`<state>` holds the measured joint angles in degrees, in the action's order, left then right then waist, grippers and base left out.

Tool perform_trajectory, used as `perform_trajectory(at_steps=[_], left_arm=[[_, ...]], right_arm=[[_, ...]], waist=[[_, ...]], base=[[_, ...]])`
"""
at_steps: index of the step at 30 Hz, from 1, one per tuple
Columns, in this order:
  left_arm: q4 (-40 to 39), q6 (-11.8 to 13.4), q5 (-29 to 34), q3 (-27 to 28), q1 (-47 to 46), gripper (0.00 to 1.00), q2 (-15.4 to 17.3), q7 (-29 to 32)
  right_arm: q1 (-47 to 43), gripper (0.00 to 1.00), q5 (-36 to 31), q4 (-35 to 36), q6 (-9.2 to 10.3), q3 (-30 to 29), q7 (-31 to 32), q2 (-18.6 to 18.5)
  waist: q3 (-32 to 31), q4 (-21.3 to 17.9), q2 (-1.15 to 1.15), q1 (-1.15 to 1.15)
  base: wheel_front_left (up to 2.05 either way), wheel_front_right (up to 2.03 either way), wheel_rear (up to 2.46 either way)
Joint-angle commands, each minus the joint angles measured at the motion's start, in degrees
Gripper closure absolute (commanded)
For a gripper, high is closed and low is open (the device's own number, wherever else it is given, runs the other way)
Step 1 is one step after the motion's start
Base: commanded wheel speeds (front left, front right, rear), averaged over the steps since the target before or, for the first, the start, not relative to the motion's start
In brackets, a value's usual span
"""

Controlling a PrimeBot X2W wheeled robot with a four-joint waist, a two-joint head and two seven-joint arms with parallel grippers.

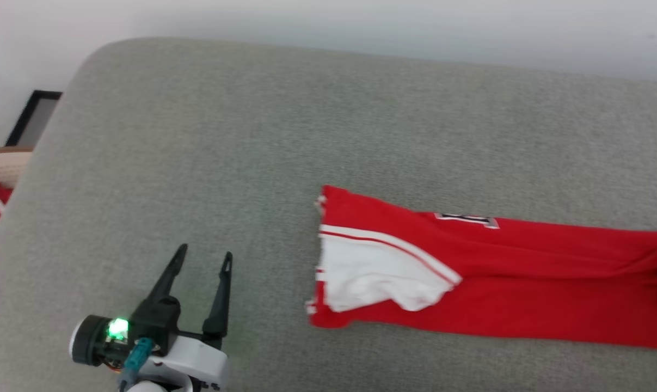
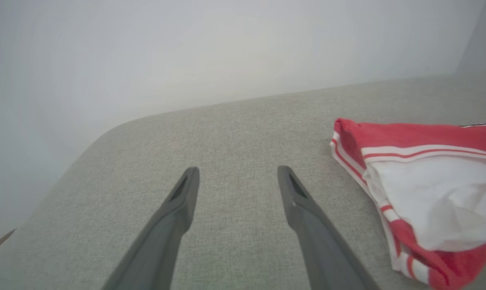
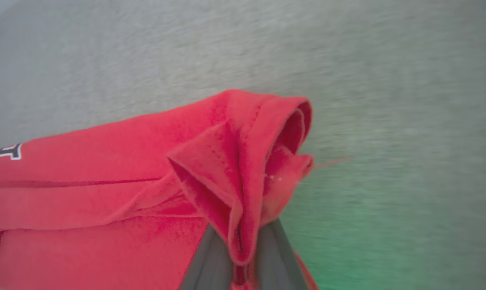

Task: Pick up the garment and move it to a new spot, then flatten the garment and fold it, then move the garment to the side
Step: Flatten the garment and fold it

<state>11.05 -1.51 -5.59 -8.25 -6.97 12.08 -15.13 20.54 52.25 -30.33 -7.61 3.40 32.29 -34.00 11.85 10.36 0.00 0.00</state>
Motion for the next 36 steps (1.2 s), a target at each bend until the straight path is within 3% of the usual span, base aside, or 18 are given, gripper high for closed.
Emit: perform_trajectory(at_steps=[1,9,14,27,31,36], left_arm=[[-0.4,0.3,0.7,0.8,0.6,0.00,-0.3,0.0],[-2.0,-0.3,2.1,3.8,0.4,0.00,-1.6,0.0],[-1.6,-1.4,2.0,4.6,0.4,0.00,-2.5,0.0],[-0.1,-2.8,3.3,5.0,1.7,0.00,-4.9,0.0],[0.1,-3.1,3.4,5.0,1.7,0.00,-5.4,0.0],[0.1,-3.6,3.4,4.9,1.4,0.00,-6.1,0.0]], right_arm=[[-0.5,1.00,-0.7,-0.5,0.21,-1.8,-0.8,-1.6],[-3.7,1.00,-3.7,-3.3,0.18,-10.8,-4.5,-8.9],[-4.5,1.00,-4.6,-0.8,0.17,-12.3,-4.6,-8.8],[-4.6,1.00,-3.9,28.1,0.16,6.6,2.5,0.6],[-2.1,1.00,-4.8,32.0,0.16,12.1,4.4,3.3],[1.5,1.00,-7.3,31.3,0.16,17.2,5.1,5.0]], waist=[[1.0,-2.0,0.00,0.00],[2.5,-5.5,0.00,0.00],[2.4,-6.6,0.00,0.00],[0.3,-5.0,0.00,0.00],[0.2,-3.4,0.00,0.00],[0.7,-1.4,0.00,0.00]], base=[[0.00,0.00,0.00],[0.00,0.00,0.00],[0.00,0.00,0.00],[0.00,0.00,0.00],[0.00,0.00,0.00],[0.00,0.00,0.00]])
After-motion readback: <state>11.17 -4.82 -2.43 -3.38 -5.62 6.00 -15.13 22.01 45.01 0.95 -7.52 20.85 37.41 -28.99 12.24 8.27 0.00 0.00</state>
